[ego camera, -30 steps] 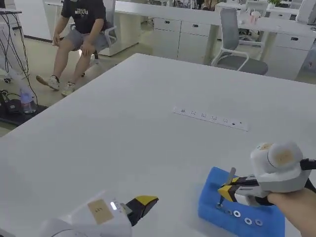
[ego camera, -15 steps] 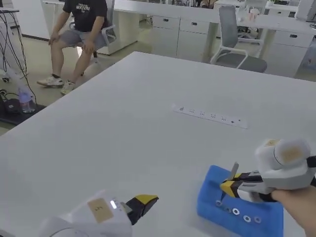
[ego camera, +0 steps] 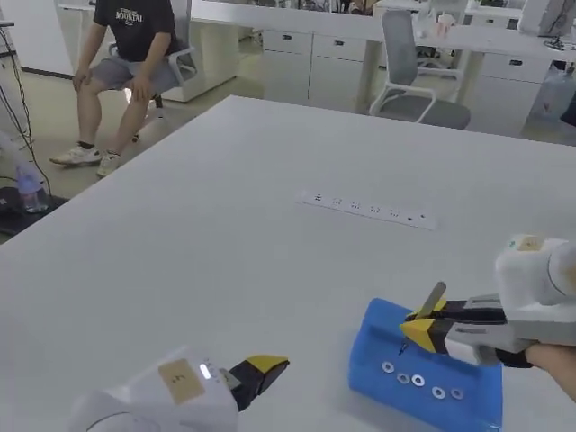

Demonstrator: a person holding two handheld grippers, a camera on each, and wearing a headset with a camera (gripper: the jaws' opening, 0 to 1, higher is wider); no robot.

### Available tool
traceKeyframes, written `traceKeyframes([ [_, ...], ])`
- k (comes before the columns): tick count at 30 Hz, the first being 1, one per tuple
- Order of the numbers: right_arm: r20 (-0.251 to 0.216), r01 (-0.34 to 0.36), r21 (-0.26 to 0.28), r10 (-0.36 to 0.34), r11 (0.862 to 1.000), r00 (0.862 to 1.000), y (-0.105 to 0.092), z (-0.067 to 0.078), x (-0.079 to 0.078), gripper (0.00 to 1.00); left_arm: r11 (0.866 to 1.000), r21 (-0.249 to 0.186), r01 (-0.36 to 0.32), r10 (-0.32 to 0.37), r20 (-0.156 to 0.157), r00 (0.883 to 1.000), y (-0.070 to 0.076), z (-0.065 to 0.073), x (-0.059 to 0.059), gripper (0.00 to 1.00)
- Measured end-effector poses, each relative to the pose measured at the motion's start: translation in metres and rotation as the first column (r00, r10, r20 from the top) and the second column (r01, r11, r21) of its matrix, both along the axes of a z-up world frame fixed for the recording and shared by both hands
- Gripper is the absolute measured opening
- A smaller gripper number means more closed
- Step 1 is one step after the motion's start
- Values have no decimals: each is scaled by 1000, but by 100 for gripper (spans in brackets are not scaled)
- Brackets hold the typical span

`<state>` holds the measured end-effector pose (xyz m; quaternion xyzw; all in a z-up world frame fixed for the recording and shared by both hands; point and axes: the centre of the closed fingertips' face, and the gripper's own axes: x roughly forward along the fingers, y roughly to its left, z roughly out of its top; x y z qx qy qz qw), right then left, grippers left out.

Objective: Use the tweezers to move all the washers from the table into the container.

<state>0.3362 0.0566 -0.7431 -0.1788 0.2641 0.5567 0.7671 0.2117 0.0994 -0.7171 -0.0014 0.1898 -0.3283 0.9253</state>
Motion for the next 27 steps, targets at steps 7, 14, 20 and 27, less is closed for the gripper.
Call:
traceKeyframes([
  [7,-46,-31,19,32,999,998,-17,3,-43,4,996,1,92,-92,-4,996,-18,6,-2,71],
  [14,-97,-65,-11,64,998,993,-37,-10,-82,4,974,20,226,-226,-16,974,-49,7,-11,58],
  [20,-123,-93,-31,89,995,988,-50,-19,-109,4,941,35,337,-337,-23,941,-75,6,-18,47],
  [27,-130,-152,-72,142,986,981,-65,-34,-130,4,882,53,468,-466,-44,884,-100,5,-24,36],
])
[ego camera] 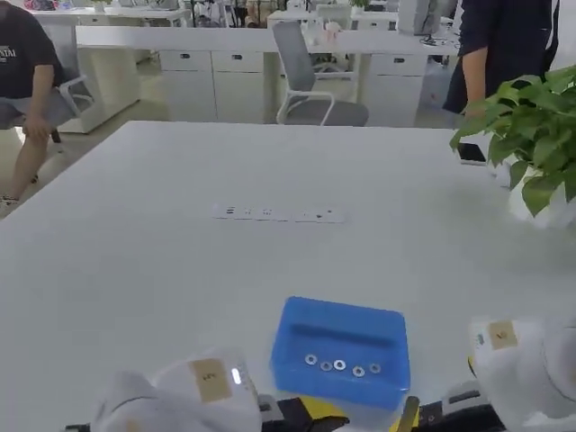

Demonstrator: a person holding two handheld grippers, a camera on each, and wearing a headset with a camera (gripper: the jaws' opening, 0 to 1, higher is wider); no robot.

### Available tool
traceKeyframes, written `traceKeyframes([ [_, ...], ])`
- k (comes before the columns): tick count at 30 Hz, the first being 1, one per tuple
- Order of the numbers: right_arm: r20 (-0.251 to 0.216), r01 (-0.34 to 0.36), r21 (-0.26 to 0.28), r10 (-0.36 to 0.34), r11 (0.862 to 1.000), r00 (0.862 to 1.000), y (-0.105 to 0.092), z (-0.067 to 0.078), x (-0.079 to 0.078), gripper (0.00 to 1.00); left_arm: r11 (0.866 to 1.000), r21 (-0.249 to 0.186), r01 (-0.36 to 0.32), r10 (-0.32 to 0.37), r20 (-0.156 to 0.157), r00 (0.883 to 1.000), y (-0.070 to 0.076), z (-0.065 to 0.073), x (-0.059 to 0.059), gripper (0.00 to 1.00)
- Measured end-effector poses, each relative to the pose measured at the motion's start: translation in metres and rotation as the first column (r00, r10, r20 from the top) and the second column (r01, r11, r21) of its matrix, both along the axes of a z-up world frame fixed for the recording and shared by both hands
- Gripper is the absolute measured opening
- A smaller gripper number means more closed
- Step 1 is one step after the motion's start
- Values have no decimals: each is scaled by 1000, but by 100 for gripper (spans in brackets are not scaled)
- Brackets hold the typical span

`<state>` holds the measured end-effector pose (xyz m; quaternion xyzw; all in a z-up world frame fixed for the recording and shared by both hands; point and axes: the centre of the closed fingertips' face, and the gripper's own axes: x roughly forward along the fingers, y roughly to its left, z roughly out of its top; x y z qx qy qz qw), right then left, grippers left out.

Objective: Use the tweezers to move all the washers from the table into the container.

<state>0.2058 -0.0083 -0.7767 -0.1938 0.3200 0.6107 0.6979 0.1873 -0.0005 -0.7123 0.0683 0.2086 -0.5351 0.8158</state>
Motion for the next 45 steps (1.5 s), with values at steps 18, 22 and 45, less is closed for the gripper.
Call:
traceKeyframes([
  [18,94,-123,-111,134,986,987,-15,-16,-27,4,964,54,260,-260,-5,966,-35,-3,-1,16],
  [22,112,-131,-139,147,982,983,-15,-20,-27,4,947,85,309,-310,-3,951,-41,-7,-4,6],
  [45,126,-104,-146,123,984,984,-6,-43,1,5,922,255,291,-298,-12,954,-17,-43,17,0],
])
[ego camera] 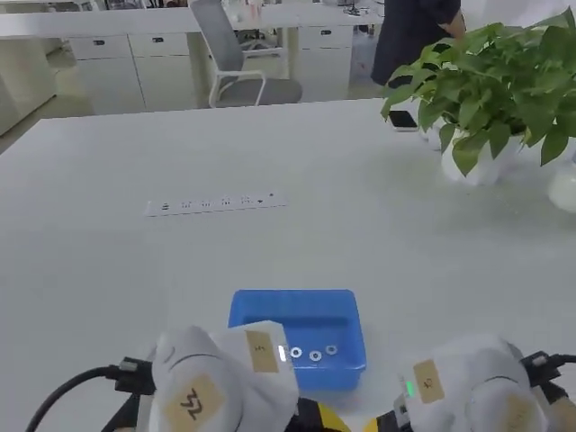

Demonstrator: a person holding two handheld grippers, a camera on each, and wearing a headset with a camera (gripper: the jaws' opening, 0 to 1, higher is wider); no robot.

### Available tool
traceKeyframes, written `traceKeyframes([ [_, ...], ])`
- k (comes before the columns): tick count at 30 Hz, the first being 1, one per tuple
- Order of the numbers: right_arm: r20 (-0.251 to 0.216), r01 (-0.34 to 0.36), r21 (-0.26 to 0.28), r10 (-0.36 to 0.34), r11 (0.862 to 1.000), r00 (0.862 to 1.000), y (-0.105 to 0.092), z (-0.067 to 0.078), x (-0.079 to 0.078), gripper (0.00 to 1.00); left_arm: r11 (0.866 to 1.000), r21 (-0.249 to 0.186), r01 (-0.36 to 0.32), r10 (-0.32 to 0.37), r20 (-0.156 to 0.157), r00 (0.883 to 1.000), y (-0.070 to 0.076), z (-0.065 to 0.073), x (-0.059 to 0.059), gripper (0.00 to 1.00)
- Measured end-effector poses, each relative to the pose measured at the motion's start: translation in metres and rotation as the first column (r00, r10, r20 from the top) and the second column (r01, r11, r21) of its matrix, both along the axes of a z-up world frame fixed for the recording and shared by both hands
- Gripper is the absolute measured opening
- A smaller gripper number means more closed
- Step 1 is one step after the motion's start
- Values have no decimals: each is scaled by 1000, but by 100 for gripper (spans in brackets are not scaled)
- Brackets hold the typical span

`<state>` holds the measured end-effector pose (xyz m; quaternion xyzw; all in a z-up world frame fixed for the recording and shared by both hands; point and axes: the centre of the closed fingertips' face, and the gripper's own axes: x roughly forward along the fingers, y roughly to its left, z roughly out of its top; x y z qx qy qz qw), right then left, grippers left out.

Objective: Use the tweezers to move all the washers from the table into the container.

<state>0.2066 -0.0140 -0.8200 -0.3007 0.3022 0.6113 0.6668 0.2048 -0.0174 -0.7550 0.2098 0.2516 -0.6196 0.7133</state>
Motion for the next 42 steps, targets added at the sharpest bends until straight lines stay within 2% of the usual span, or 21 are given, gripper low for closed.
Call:
traceKeyframes([
  [6,-1,25,33,-25,999,1000,5,-9,1,6,999,50,-8,7,3,1000,12,-14,1,0],
  [10,-82,139,114,-130,984,988,8,-8,4,9,998,61,-21,22,-8,1000,19,-18,2,0],
  [14,-94,174,95,-165,980,982,0,-10,1,19,996,83,-16,17,-16,1000,23,-21,2,0],
  [16,-74,187,83,-181,979,981,-8,-7,-2,23,995,95,-15,18,-24,1000,26,-23,3,0],
  [18,-73,239,111,-232,965,970,-15,1,-2,25,995,102,-18,22,-35,999,28,-25,3,0],
  [20,-74,298,157,-290,941,954,-23,12,-1,26,993,116,-20,26,-49,998,31,-28,3,0],
  [21,-74,346,170,-338,923,938,-30,17,2,27,991,135,-18,25,-54,998,34,-32,3,0],
  [22,-69,362,178,-356,915,932,-33,20,4,29,989,150,-18,27,-60,998,36,-34,3,0],
  [24,-64,439,235,-436,867,897,-42,33,10,32,985,169,-19,30,-68,997,40,-40,3,0],
  [25,-74,490,276,-490,827,868,-49,42,15,33,984,177,-17,32,-79,996,42,-43,2,0],
  [26,-83,521,314,-524,794,848,-53,50,18,34,983,185,-18,34,-85,996,43,-46,2,0],
  [27,-103,557,361,-562,748,821,-58,59,22,35,981,194,-18,37,-90,995,45,-48,2,0],
  [28,-117,584,393,-592,710,798,-62,65,25,35,979,202,-19,39,-97,994,46,-50,2,0],
  [29,-141,623,440,-636,646,759,-71,74,30,35,977,214,-18,41,-104,994,47,-53,1,0],
  [31,-153,659,476,-683,582,714,-85,80,36,34,970,243,-22,52,-116,992,50,-58,1,0],
  [32,-133,672,494,-717,551,685,-96,84,40,32,963,267,-27,62,-122,991,52,-62,1,0],
  [33,-120,673,500,-726,545,677,-101,86,42,30,959,282,-25,62,-121,991,52,-64,1,0],
  [34,-112,680,523,-749,514,653,-107,93,48,28,951,307,-20,59,-118,991,53,-67,0,0],
  [35,-112,681,541,-761,493,639,-109,97,51,28,946,325,-13,53,-115,992,54,-70,0,0],
  [39,-67,690,535,-790,487,610,-122,101,55,28,915,404,15,28,-101,995,57,-81,0,0],
  [42,-84,693,552,-796,464,599,-123,104,55,28,900,436,24,25,-107,994,58,-86,-1,0],
])
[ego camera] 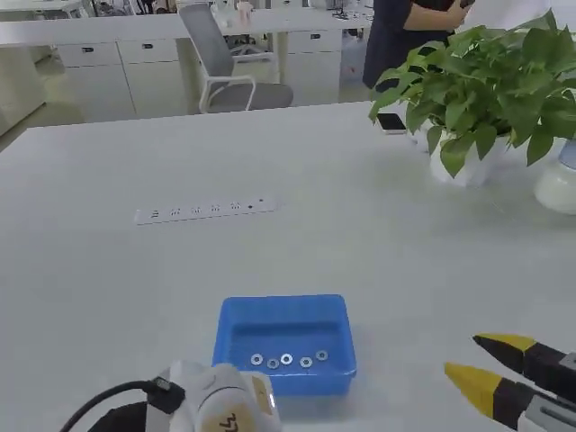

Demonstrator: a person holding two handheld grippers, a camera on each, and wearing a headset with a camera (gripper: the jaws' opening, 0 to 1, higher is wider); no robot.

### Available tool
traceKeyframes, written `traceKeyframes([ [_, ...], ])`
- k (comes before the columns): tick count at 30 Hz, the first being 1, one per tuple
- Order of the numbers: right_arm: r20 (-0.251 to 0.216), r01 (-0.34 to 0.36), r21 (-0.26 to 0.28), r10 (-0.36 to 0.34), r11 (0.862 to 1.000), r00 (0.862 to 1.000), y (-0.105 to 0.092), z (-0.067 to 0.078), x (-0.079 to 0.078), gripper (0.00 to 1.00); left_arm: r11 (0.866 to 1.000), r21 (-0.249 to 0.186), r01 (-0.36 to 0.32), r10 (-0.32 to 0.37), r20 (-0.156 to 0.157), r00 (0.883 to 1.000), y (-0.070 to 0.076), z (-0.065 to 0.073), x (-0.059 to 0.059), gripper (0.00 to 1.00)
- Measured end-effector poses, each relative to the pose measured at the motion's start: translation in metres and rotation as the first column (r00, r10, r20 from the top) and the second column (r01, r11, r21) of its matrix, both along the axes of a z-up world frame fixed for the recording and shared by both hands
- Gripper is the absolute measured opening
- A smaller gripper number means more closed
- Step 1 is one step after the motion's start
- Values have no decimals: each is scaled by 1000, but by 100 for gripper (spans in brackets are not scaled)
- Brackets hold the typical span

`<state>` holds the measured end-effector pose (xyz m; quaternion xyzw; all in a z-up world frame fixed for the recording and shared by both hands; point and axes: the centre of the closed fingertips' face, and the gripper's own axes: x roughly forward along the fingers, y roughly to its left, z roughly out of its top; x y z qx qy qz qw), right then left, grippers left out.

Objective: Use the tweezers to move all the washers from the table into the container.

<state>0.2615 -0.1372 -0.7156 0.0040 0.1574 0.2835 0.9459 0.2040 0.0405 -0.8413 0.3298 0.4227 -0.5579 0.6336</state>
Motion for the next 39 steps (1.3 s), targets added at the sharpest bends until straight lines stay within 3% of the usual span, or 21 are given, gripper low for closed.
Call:
traceKeyframes([
  [2,0,-2,10,2,1000,1000,2,0,0,28,1000,26,6,-6,1,1000,1,-4,0,0],
  [7,-13,-27,-29,26,999,1000,11,-7,-2,27,995,91,25,-26,0,1000,5,-11,1,0],
  [16,-45,-56,-70,53,996,998,14,-17,-6,29,986,163,34,-32,-17,999,9,-18,-1,0],
  [25,-46,-56,-53,54,997,997,13,-15,-5,31,989,150,0,0,-2,1000,12,-18,-1,0],
  [29,-46,-61,-50,59,997,997,13,-15,-5,34,991,99,-88,84,40,996,16,-7,2,3],
  [33,-49,-65,-43,63,997,997,13,-15,-5,37,976,7,-218,217,59,974,23,13,2,9],
  [35,-50,-67,-42,65,997,997,14,-15,-4,41,955,-67,-290,294,63,954,25,26,2,12],
  [36,-49,-68,-42,66,997,997,14,-15,-4,42,951,-78,-300,305,63,950,26,28,2,14],
  [38,-46,-77,-46,75,996,996,15,-13,-4,44,905,-185,-383,402,81,912,30,46,5,19],
  [39,-44,-79,-46,77,996,996,15,-12,-4,45,895,-218,-390,415,86,906,30,52,5,20],
])
